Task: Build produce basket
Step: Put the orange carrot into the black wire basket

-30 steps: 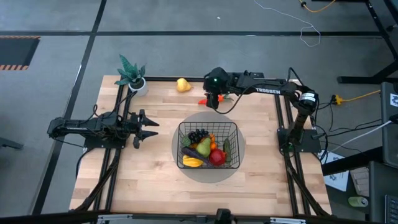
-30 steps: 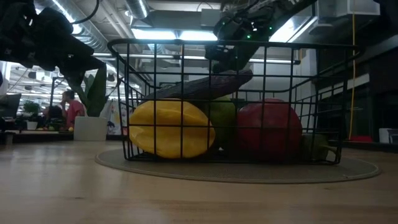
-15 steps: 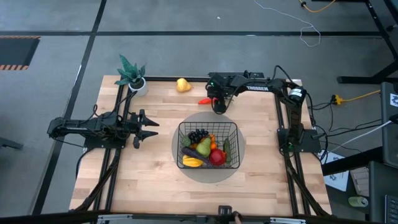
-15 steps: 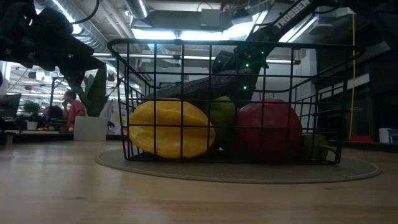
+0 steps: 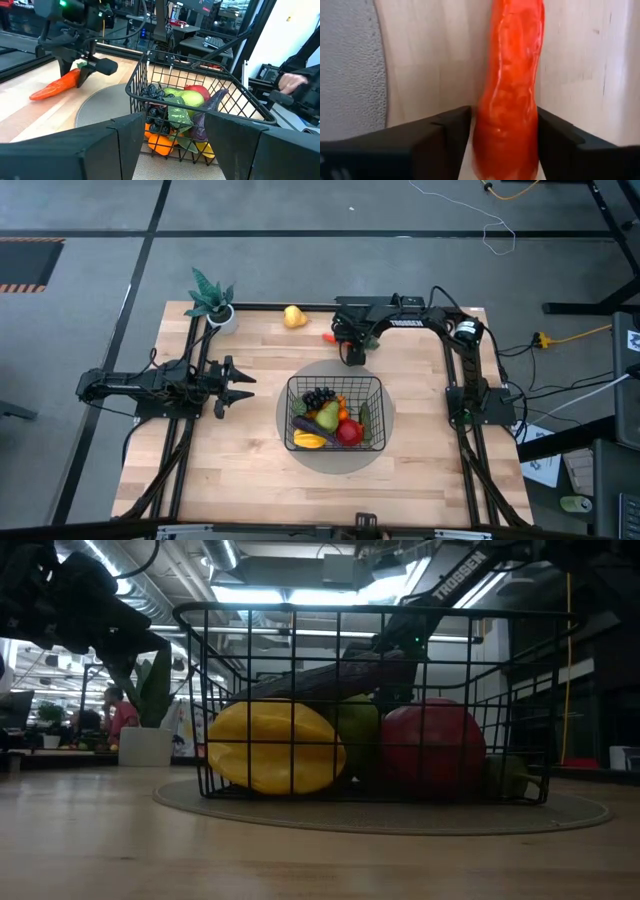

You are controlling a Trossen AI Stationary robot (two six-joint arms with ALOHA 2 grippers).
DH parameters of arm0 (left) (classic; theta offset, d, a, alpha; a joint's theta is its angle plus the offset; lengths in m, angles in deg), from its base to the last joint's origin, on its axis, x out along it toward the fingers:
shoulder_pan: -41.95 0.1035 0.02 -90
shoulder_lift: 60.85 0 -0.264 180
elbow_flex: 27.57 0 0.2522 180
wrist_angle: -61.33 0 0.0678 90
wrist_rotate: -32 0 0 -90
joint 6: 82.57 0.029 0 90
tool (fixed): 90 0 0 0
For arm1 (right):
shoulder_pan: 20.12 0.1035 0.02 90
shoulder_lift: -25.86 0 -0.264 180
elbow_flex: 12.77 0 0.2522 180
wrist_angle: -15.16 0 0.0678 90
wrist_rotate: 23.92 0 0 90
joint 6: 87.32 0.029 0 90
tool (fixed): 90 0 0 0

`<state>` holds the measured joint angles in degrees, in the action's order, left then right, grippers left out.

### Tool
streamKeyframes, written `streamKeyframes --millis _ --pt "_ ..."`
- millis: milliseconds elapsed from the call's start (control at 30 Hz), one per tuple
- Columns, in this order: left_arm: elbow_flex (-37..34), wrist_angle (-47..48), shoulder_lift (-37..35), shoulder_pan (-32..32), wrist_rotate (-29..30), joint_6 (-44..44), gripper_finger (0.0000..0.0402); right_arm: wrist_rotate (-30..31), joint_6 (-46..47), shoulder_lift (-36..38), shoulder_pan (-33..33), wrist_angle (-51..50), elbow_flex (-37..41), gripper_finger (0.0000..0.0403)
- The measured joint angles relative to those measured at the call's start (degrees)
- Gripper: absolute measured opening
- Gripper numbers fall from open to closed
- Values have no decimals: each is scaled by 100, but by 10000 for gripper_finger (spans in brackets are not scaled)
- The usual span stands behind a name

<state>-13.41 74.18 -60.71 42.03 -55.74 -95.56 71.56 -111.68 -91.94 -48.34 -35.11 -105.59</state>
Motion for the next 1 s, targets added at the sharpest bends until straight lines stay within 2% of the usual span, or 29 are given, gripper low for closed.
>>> streamKeyframes --millis 67,200,333,500,567,600,667,800,867,933,1000 --pt "0 0 0 -1 0 1 195 45 195 35 34 -54 13 176" --pt "0 0 0 -1 0 1 195 81 675 120 104 -396 26 101" --pt "0 0 0 1 0 1 195 334 948 287 265 -652 37 98" --pt "0 0 0 -1 0 1 195 1663 1019 1071 727 -607 -29 98" --pt "0 0 0 0 0 1 195 1808 1039 1499 912 -654 -111 98" --pt "0 0 0 0 0 -1 195 1753 1093 1729 1011 -677 -152 98" --pt "0 0 0 -1 0 1 195 1237 1258 2234 1203 -691 -171 98" --pt "0 0 0 1 0 1 195 -482 1881 3062 1648 -529 -62 98" --pt "0 0 0 0 0 -1 195 -1136 2162 3330 1916 -356 64 98" --pt "0 0 0 0 1 1 195 -1409 2397 3454 2227 -160 214 98" --pt "0 0 0 1 0 1 195 -1414 2587 3462 2568 207 433 98"
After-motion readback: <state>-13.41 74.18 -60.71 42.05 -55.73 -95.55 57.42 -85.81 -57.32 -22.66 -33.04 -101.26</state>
